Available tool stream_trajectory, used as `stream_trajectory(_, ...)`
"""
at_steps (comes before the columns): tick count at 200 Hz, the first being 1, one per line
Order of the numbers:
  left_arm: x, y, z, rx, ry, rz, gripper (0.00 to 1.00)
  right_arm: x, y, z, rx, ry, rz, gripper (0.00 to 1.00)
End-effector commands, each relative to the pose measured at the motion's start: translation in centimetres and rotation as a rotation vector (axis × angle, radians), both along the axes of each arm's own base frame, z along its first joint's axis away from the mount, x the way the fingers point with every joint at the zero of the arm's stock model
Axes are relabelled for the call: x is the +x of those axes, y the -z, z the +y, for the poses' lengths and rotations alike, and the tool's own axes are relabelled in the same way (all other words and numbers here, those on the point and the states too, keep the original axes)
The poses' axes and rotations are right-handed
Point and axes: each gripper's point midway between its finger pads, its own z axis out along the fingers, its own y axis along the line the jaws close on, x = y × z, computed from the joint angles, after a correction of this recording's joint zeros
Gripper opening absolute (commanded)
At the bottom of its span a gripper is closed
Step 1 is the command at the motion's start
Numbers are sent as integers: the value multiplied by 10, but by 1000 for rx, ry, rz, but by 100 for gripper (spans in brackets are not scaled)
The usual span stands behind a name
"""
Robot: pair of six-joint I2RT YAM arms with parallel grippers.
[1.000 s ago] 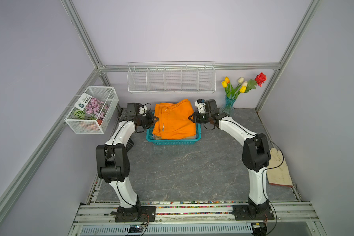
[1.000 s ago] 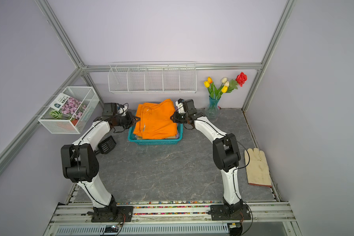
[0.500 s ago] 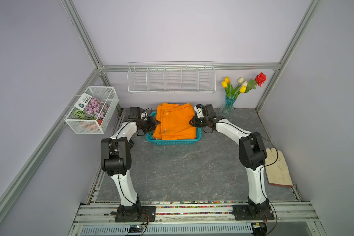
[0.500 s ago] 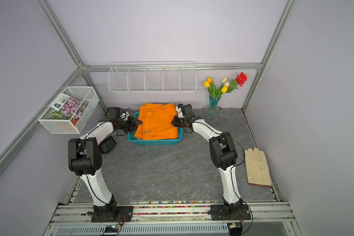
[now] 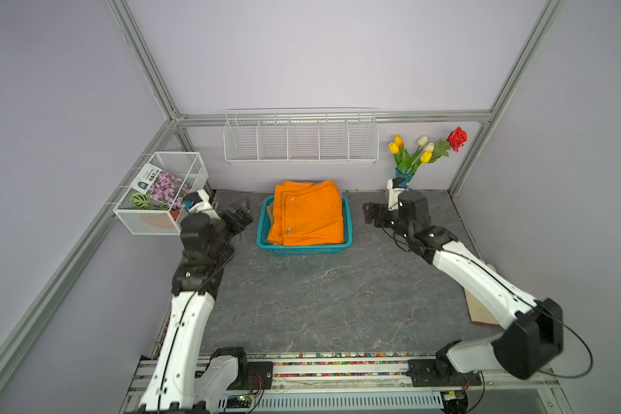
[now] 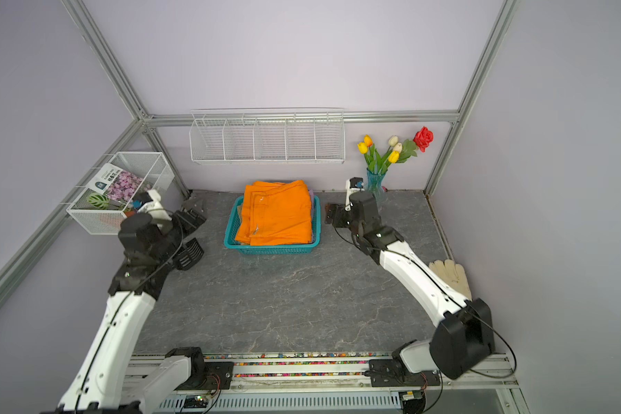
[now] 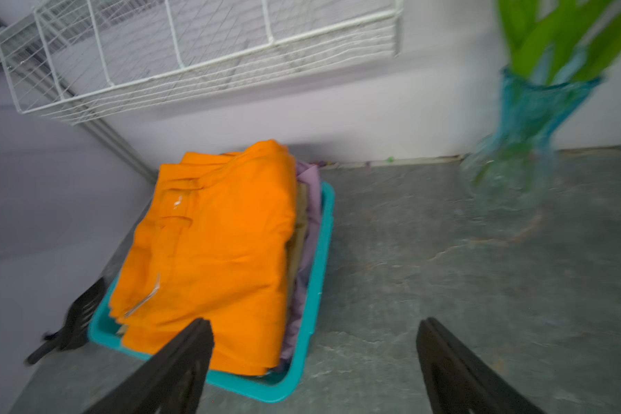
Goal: Put the folded long pants in the basket
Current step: Reset both arms
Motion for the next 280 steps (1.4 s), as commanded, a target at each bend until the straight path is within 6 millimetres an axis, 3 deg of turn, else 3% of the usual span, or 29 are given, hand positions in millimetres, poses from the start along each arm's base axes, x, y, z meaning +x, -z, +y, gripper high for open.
stream_trajectory(1, -9, 57, 50, 127, -282, -69, 100, -2, 15, -42, -212, 139, -160, 97)
stream_trajectory(25, -18, 112, 63, 334, -349, -113, 100, -10, 44, -86, -379, 335, -145, 98)
stream_trajectory(39, -5, 142, 72, 438, -379, -12, 100, -16, 62, -114, -480, 471, -93, 98)
stream_trajectory(52, 9, 165, 76, 510, -370, 95, 100, -21, 80, -128, -611, 496, -54, 98)
stream_trajectory(68, 11, 186, 79, 511, -371, 112, 100, -26, 106, -140, -724, 515, -75, 98)
stream_trajectory(90, 21, 193, 77, 502, -332, 109, 100, -23, 164, -157, -714, 498, 22, 97)
stream_trajectory(95, 21, 195, 76, 504, -328, 92, 100, -18, 169, -159, -724, 483, 40, 97)
stream_trajectory(114, 31, 205, 59, 546, -199, 41, 100, -15, 173, -148, -761, 390, 47, 97)
stream_trajectory(117, 33, 214, 50, 556, -137, 60, 100, -16, 172, -149, -762, 389, 28, 97)
stream_trajectory(134, 44, 214, 24, 611, 7, 10, 100, -22, 162, -167, -734, 434, -51, 97)
stream_trajectory(147, 42, 215, 25, 601, 11, 42, 100, -25, 161, -181, -665, 457, -39, 97)
stream_trajectory(162, 42, 214, 28, 601, -16, 23, 100, -27, 163, -181, -611, 413, -29, 97)
stream_trajectory(186, 48, 216, 45, 571, -106, 86, 100, -31, 163, -161, -548, 302, -74, 97)
stream_trajectory(203, 48, 217, 46, 570, -110, 93, 100, -40, 168, -134, -432, 133, -181, 96)
stream_trajectory(216, 48, 217, 46, 568, -111, 98, 100, -34, 174, -153, -422, 250, -184, 96)
stream_trajectory(236, 48, 217, 46, 569, -111, 96, 100, -16, 186, -160, -397, 262, -139, 97)
stream_trajectory(252, 48, 217, 47, 568, -111, 98, 100, -16, 191, -168, -381, 277, -53, 97)
stream_trajectory(280, 48, 217, 46, 568, -109, 97, 100, -16, 188, -172, -381, 299, -74, 99)
